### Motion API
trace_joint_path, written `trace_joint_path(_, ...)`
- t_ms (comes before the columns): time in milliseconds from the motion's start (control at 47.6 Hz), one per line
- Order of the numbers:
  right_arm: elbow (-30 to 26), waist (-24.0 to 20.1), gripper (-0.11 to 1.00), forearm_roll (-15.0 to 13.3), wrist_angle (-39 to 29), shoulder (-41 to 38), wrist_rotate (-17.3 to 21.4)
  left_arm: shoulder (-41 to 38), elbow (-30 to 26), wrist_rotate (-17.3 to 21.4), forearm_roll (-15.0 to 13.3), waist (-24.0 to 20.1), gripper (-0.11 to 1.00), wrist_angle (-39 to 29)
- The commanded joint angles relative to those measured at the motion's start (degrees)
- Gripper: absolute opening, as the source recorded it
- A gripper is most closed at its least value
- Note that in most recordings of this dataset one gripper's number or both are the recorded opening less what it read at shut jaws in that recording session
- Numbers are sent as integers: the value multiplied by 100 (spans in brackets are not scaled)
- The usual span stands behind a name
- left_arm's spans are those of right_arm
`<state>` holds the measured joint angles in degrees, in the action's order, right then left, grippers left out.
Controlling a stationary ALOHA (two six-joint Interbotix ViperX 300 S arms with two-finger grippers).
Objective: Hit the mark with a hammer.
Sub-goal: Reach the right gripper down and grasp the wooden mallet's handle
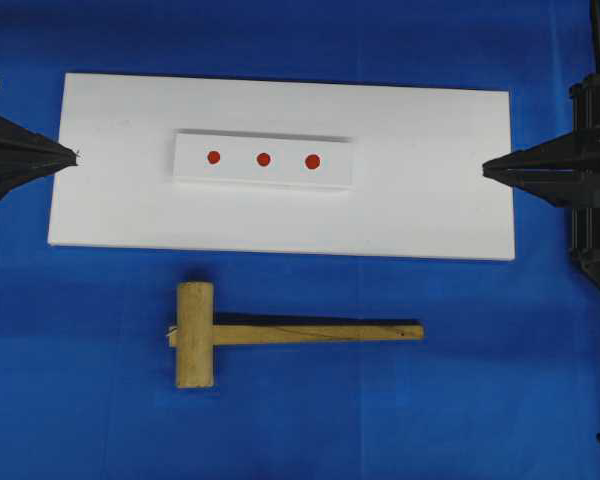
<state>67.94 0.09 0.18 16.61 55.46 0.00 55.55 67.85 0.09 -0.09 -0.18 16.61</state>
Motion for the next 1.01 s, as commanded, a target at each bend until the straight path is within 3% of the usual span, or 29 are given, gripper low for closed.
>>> trace_joint_path(0, -176, -18, 0, 0, 35, -97, 26, -53, -132, -70, -18, 44, 0, 0)
trace_joint_path(126, -299, -167, -6, 9, -220, -272, 62, -53, -132, -70, -35, 44, 0, -53)
trace_joint_path(420, -773, -835, -6, 44, -299, -1257, 580, -70, -123, -79, -44, 44, 0, -149)
trace_joint_path(609, -1187, -1081, 1, 53, -272, -2347, 940, -88, -114, -79, -44, 44, 0, -149)
trace_joint_path(736, -1529, -1107, 21, 88, -308, -3155, 1195, -88, -105, -79, -44, 44, 0, -149)
trace_joint_path(988, -2162, -1292, 89, 237, -281, -4553, 1371, -97, -97, -79, -44, 44, 0, -149)
